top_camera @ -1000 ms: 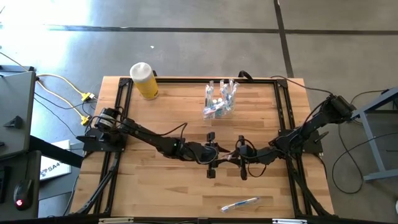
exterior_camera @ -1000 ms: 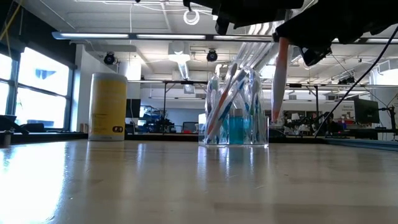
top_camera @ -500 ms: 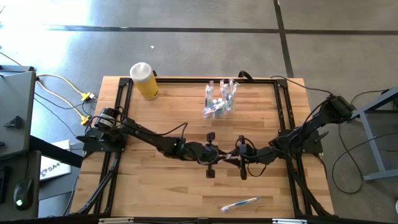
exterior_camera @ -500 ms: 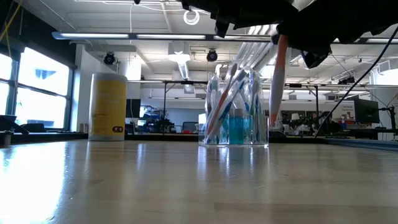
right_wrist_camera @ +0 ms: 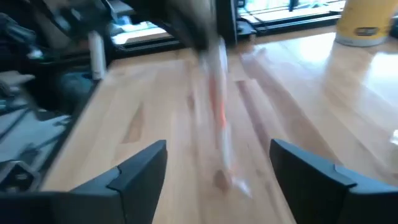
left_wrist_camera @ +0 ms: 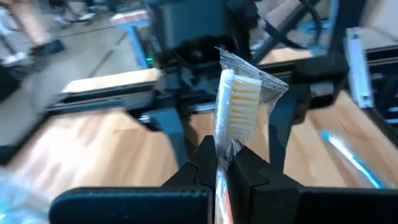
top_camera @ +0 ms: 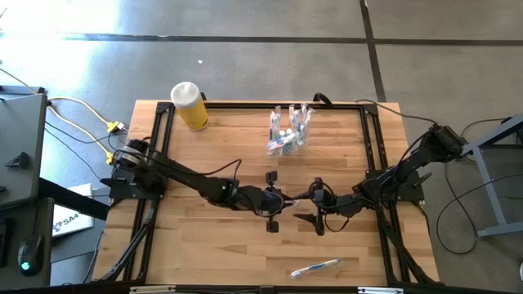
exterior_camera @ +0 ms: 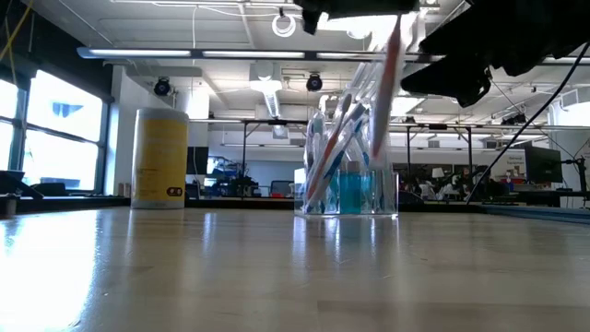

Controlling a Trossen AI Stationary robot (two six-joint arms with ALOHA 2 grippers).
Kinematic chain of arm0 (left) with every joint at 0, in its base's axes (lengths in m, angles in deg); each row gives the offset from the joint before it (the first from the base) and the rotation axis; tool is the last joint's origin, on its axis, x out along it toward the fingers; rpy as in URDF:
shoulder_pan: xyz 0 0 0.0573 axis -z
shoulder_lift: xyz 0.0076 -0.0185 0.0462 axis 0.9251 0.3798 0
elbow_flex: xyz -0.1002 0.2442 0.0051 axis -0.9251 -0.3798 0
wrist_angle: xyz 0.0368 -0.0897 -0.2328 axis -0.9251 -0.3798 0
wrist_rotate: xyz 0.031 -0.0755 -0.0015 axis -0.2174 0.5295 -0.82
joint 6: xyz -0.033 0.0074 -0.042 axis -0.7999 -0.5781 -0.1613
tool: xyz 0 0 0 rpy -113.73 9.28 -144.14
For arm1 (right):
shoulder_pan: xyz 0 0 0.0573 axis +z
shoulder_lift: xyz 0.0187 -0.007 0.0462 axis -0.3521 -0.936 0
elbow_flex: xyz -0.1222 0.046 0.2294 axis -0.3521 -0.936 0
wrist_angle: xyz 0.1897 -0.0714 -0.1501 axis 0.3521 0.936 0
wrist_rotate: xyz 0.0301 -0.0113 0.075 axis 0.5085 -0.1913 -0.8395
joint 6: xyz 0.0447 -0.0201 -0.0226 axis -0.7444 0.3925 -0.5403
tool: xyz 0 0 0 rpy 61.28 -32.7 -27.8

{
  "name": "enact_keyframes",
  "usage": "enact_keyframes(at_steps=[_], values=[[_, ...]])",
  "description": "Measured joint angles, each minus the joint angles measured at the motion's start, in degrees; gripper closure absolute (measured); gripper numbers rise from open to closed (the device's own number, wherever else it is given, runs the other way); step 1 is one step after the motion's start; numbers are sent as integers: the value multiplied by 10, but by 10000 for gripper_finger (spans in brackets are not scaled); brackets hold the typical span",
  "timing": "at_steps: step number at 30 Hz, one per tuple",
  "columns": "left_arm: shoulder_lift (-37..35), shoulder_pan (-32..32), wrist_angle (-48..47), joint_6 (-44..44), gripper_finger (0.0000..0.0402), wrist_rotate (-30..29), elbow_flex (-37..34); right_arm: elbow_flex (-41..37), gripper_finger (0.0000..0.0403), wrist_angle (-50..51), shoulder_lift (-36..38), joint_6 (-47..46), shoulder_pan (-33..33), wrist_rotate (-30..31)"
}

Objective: Pick & Place toothbrushing station
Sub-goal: Put the orange toothbrush into the transparent organizer

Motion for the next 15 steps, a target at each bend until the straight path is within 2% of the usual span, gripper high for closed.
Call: enact_keyframes(at_steps=[7,12,15], values=[[-61,32,-93,36,398,-120,0,0,122,25,0,-4,0,75],[-111,21,-148,23,398,-139,0,0,121,23,0,-5,0,84],[-137,-6,-157,25,398,-141,-2,0,121,18,0,-6,0,84]])
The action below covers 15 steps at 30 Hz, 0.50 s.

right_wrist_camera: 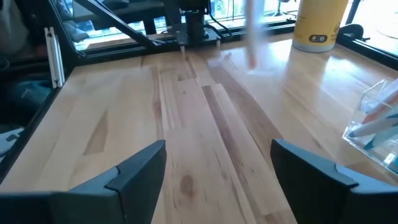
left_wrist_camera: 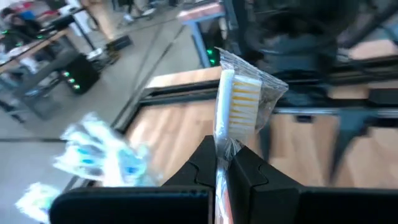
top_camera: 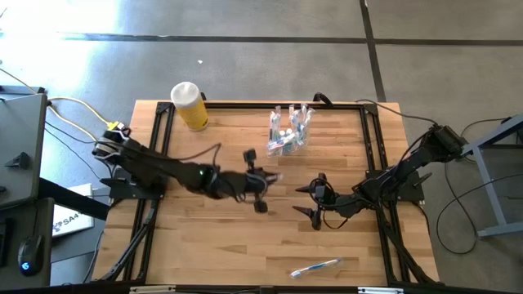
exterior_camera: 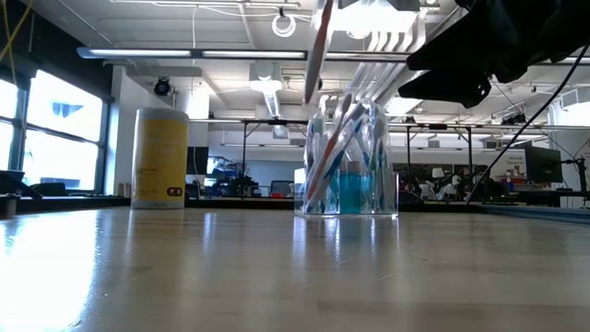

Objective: Pick & Place toothbrushing station
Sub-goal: Put the orange toothbrush into the transparent organizer

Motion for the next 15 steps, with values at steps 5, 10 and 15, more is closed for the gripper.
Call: enact_keyframes(at_steps=[5,10,15], values=[[-39,-84,60,-14,398,51,-44,0,121,-2,0,-1,0,-2],[-48,-195,173,-62,398,161,-120,0,121,-2,0,-1,0,-2],[-48,-267,277,-85,398,201,-187,0,121,5,0,-1,0,-6]])
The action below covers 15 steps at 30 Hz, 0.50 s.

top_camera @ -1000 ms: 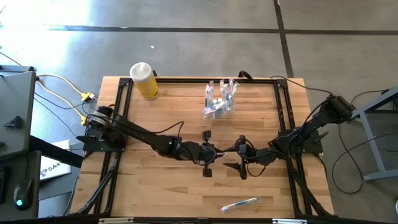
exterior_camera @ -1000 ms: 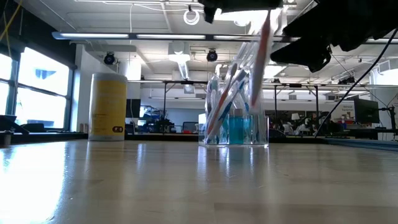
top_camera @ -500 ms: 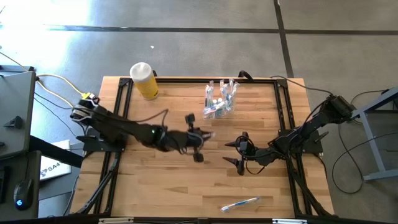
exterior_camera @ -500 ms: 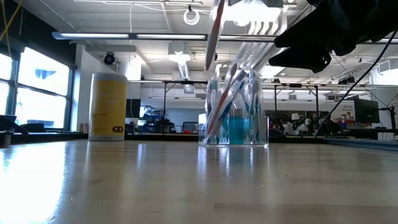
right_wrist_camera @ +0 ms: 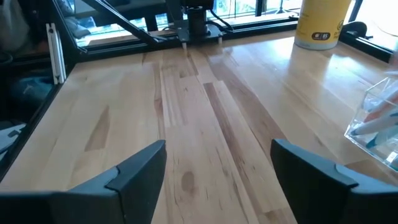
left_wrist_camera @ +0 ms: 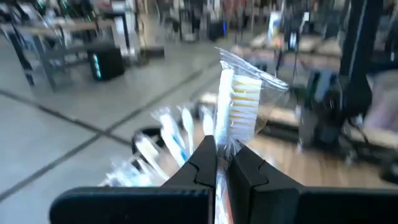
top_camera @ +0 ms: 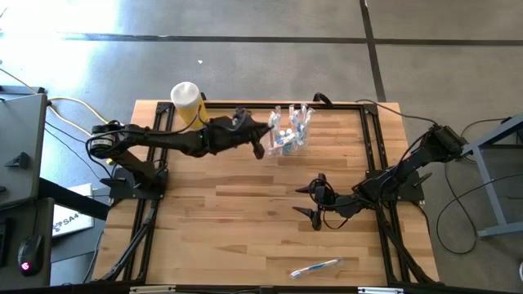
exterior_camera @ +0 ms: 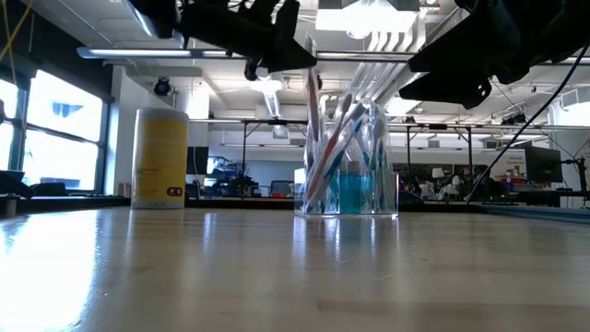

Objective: Pick & Place toothbrushing station
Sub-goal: Put the orange toothbrush into the transparent organizer

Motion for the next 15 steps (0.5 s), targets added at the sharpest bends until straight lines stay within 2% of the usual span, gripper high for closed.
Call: enact_keyframes(at_steps=[3,8,15], values=[[0,-23,65,0,398,10,-30,0,121,0,0,0,0,0],[2,-39,65,2,398,9,-47,0,121,-1,0,-17,0,0],[51,-41,84,15,398,5,-48,0,121,-9,0,-34,0,4]])
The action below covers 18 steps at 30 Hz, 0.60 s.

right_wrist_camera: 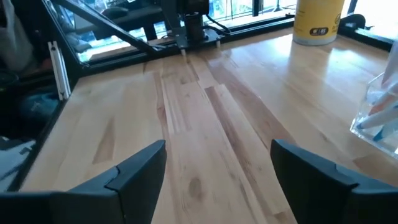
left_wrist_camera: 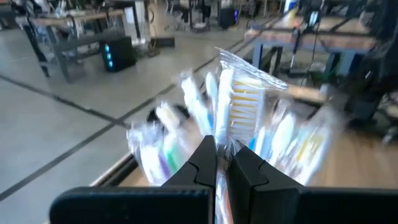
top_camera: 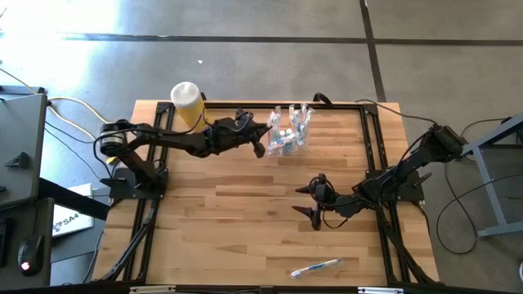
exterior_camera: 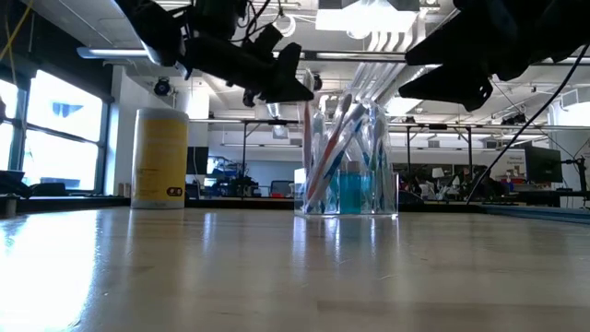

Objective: Pick & Place toothbrushing station
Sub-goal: Put the orange toothbrush into the transparent organizer

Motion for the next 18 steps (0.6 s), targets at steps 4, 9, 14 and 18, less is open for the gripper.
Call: enact_keyframes(at_steps=[4,9,14,18], values=[[16,0,5,1,398,-17,0,0,121,0,0,-24,0,-3],[17,-16,-14,4,398,-22,0,0,121,0,0,-26,0,-21],[17,-23,-31,-6,398,-16,0,0,121,7,0,-26,0,-33],[37,-22,-35,-15,398,-8,1,0,121,6,0,-26,0,-33]])
